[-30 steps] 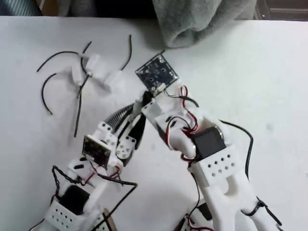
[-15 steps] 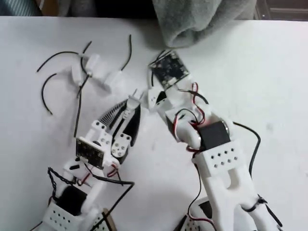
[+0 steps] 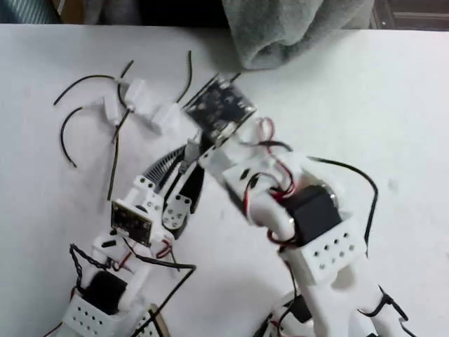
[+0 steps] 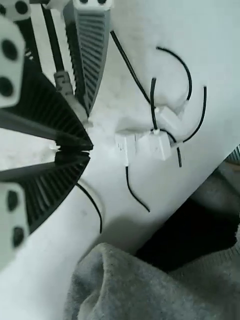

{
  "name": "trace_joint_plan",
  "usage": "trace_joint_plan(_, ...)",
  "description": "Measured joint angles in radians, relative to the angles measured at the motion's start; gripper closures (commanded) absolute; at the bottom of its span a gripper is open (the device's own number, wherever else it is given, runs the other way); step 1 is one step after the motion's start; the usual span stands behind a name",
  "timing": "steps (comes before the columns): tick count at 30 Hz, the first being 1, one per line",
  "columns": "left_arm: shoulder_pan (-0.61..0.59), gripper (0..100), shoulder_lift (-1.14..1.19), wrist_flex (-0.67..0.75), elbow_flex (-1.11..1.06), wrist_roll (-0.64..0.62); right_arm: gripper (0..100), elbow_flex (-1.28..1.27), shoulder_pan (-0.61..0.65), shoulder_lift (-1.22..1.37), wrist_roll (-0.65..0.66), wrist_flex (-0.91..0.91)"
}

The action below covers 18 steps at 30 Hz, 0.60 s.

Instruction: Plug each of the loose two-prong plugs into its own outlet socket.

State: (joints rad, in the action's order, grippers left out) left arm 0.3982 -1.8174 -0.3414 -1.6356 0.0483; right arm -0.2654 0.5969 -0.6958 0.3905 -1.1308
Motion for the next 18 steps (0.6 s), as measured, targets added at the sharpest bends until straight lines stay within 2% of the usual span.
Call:
trace_joint_plan(6,-0.006,98,0.003,-0.002,-0.003,0.000,97.9,-0.091,-0.002,0.060,0.000,0.052)
trace_joint_plan(12,-0.002,98,0.005,-0.003,-0.015,0.000,97.9,-0.166,-0.126,0.146,-0.003,0.186)
trace_joint_plan(18,-0.005,98,0.003,-0.002,-0.012,0.000,97.9,-0.184,-0.232,0.198,0.002,0.190)
